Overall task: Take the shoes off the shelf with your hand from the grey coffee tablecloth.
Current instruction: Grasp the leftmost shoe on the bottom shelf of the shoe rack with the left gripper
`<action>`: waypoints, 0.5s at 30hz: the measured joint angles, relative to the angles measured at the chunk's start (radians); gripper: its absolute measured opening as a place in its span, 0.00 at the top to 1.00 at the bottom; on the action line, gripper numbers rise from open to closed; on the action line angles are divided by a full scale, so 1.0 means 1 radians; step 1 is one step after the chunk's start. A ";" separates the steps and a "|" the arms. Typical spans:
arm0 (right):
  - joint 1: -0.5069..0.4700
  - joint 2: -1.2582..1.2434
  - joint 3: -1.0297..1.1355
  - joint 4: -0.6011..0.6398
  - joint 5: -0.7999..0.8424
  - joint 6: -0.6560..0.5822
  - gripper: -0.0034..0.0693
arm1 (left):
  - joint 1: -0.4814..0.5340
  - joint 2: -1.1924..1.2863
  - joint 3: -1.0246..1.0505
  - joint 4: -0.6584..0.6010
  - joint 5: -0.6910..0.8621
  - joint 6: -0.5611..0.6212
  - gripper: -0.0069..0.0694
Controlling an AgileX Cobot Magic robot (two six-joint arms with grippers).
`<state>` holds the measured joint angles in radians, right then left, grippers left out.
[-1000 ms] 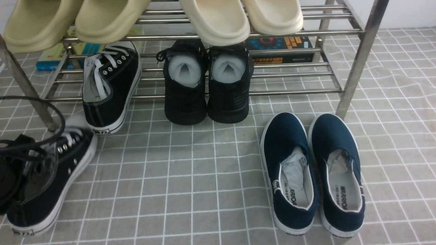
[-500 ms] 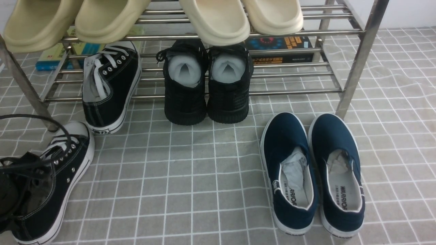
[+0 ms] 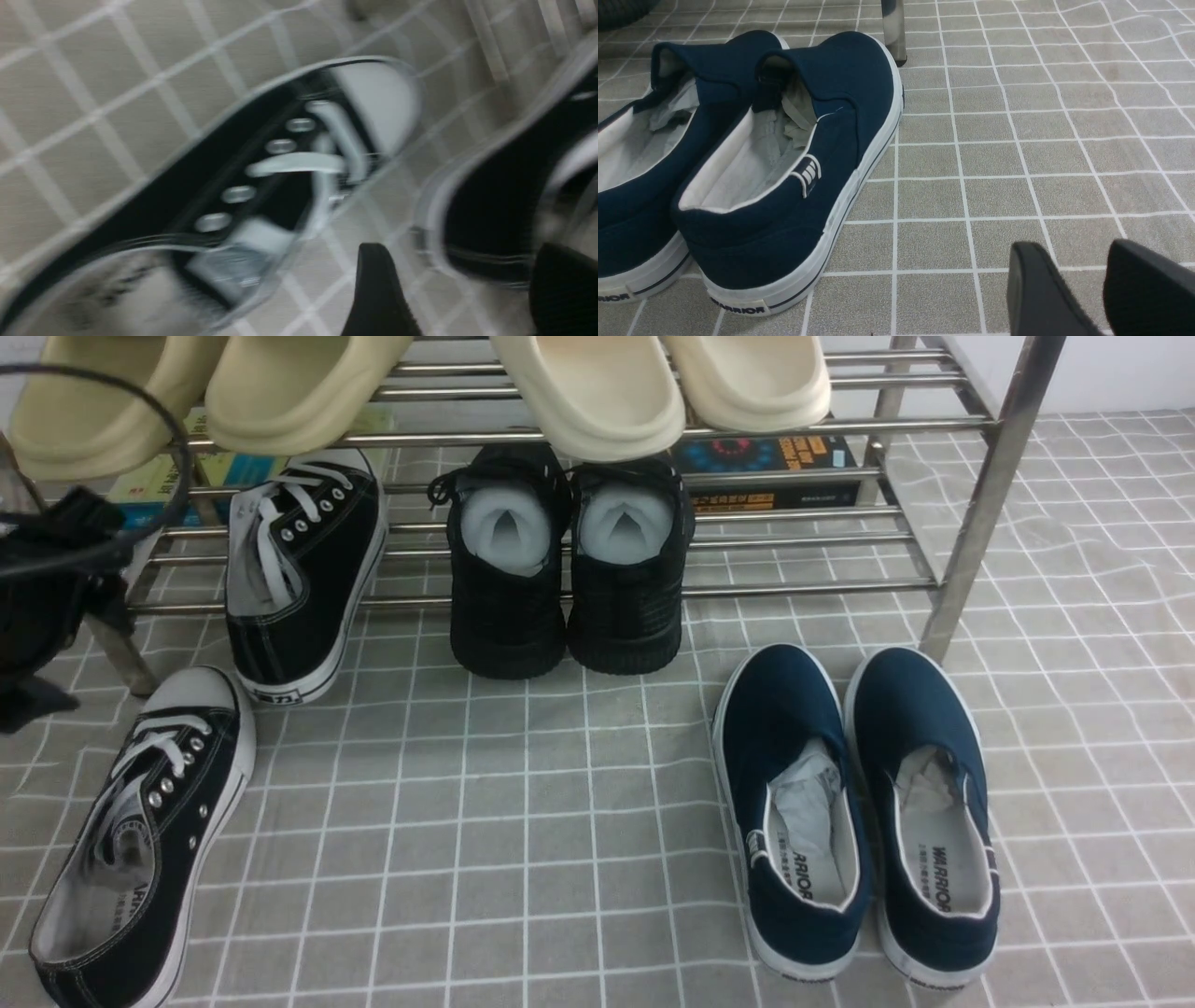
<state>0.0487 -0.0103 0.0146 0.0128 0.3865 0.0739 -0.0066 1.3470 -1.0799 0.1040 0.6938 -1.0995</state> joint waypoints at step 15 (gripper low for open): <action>0.000 0.000 0.000 0.000 0.000 0.000 0.62 | 0.000 0.295 -0.036 -0.329 -0.228 0.322 0.32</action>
<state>0.0487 -0.0103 0.0146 0.0128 0.3865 0.0739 -0.0066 1.6415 -1.1155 -0.2253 0.4658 -0.7778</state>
